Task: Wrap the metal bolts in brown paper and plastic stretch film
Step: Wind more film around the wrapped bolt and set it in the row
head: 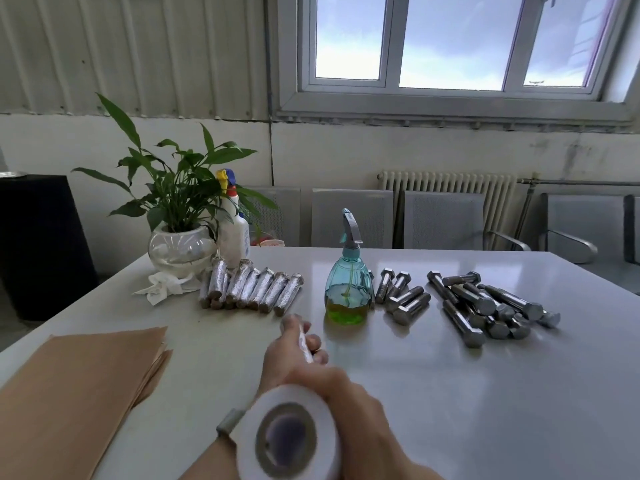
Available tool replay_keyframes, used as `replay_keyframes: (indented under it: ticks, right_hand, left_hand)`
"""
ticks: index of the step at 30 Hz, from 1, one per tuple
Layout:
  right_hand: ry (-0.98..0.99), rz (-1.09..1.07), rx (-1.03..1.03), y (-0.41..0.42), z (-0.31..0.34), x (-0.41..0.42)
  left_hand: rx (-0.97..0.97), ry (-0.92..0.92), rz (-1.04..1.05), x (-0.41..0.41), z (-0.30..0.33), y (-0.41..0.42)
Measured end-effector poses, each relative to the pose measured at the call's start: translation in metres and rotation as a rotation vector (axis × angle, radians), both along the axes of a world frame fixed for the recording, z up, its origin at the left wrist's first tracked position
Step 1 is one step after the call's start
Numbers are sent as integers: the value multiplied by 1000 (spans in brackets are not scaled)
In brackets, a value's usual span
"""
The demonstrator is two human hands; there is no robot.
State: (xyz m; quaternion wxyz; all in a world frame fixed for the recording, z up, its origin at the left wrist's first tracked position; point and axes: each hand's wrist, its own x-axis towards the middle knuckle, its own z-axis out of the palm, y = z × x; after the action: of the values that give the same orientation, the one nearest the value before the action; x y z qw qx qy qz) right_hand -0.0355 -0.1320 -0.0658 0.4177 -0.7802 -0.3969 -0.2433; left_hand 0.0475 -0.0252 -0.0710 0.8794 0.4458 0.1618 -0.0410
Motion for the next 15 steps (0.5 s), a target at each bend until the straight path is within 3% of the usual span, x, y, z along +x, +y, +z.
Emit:
replay_keyframes:
  ticks: [3, 5, 7, 15]
  right_hand:
    - [194, 73, 447, -8, 2, 11]
    - [508, -44, 776, -21, 10, 28]
    - [727, -146, 884, -36, 10, 44]
    - [737, -310, 742, -40, -4, 67]
  left_hand:
    - [-191, -38, 18, -1, -3, 15]
    - [-87, -103, 48, 0, 0, 23]
    - [83, -152, 51, 6, 8, 33]
    - [1322, -66, 91, 111, 76, 93]
